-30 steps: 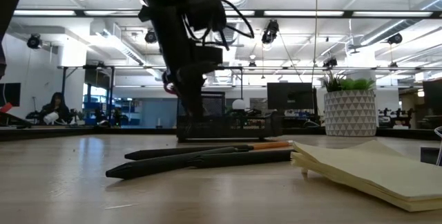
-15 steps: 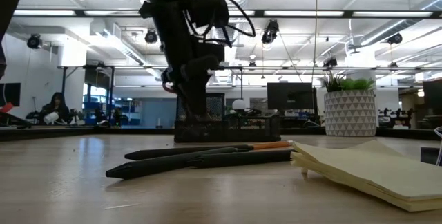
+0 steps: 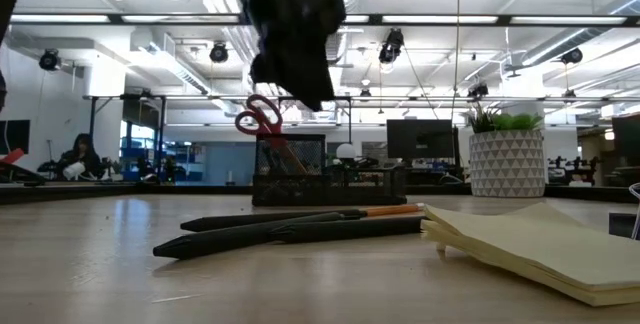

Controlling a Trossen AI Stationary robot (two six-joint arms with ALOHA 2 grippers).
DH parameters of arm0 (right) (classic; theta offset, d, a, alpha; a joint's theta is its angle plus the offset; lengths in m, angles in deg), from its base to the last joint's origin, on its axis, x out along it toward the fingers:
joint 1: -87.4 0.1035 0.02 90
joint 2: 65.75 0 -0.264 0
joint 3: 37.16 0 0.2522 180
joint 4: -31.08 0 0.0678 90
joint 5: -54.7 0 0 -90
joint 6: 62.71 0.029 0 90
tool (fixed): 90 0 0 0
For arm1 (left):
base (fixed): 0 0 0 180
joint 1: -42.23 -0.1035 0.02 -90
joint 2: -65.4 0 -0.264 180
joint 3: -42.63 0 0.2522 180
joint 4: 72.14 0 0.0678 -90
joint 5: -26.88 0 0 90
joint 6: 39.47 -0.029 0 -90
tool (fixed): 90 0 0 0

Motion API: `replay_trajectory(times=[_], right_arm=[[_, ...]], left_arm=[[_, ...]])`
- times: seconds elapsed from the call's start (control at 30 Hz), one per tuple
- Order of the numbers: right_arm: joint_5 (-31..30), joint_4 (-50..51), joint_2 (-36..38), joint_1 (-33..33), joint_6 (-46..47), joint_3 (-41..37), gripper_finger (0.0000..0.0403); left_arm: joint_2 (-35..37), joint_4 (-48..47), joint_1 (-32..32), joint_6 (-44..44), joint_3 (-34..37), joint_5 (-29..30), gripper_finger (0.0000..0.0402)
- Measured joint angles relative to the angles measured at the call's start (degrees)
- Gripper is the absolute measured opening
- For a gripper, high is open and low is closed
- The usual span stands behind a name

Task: Pick and place office supplies into organizer
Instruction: Put the pencil into the top left section of the desk organizer

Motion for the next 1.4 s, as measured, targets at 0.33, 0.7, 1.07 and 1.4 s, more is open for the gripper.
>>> replay_trajectory(times=[0.33, 0.7, 1.07, 1.4], right_arm=[[-0.04, -0.03, 0.0, 0.0, -0.42, -0.62, 0.015], [0.58, -0.58, 0.0, 0.11, 0.07, -0.57, 0.015], [1.9, -1.77, 0.0, 0.22, -0.21, -0.78, 0.015], [1.78, -1.89, 0.0, 0.22, -1.79, -1.36, 0.015]], left_arm=[[-4.0, 2.59, 9.11, 10.2, 2.51, -0.82, 0.0152], [-11.36, 1.55, 12.88, 13.22, 2.55, 1.25, 0.0152], [-10.23, 0.99, 17.78, 20.19, 2.51, -1.91, 0.0152], [-14.54, 2.91, 18.24, 21.89, 2.2, 0.36, 0.0152]])
